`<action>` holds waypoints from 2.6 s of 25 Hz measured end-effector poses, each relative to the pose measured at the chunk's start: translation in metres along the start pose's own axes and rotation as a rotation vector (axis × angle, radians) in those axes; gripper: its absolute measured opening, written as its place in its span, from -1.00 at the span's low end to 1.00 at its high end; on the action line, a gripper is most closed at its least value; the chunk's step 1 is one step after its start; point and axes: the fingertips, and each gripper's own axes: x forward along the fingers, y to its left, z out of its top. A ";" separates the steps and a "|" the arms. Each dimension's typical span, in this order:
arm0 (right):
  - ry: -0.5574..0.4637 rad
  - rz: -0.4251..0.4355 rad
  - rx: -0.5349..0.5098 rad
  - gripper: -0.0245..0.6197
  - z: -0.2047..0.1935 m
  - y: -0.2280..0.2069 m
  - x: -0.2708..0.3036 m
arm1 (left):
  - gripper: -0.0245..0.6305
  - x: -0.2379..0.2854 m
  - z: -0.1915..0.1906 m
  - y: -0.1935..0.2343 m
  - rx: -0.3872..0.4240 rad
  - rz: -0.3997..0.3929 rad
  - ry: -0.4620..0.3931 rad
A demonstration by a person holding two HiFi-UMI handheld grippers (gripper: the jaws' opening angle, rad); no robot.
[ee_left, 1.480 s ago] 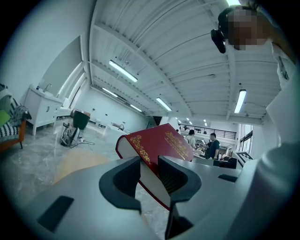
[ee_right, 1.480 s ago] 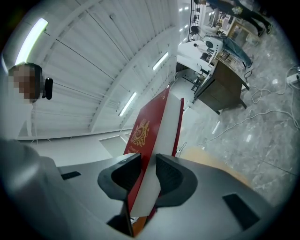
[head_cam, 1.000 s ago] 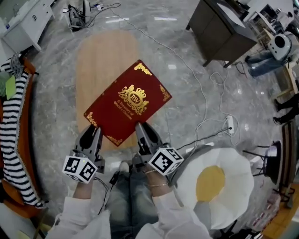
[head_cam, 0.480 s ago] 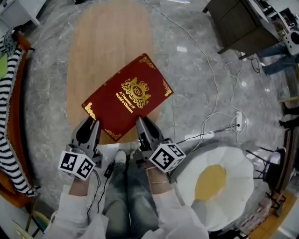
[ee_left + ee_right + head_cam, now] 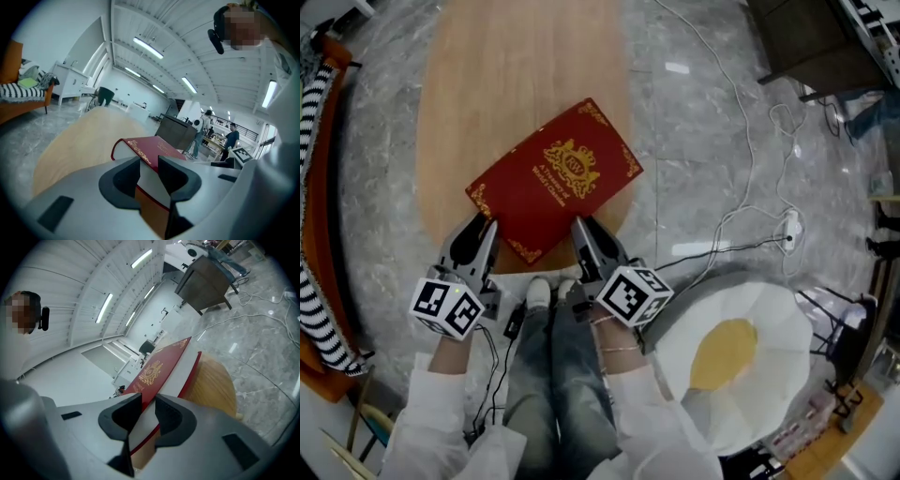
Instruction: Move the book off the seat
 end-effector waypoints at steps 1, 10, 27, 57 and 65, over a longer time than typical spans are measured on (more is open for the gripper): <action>0.012 -0.007 0.002 -0.63 -0.003 -0.004 0.001 | -0.56 0.002 -0.005 0.003 -0.018 0.005 0.007; 0.094 -0.067 -0.009 -0.65 -0.021 -0.022 0.020 | -0.56 0.014 -0.033 0.032 -0.037 0.057 0.096; 0.092 -0.158 -0.019 -0.66 -0.027 -0.033 0.027 | -0.56 0.027 -0.050 0.046 -0.055 0.087 0.133; 0.059 -0.126 -0.196 -0.60 0.034 0.096 -0.054 | -0.54 -0.036 0.064 -0.068 -0.033 -0.022 0.039; -0.006 -0.097 -0.248 -0.61 0.094 0.185 -0.110 | -0.55 -0.071 0.141 -0.144 -0.016 -0.072 -0.005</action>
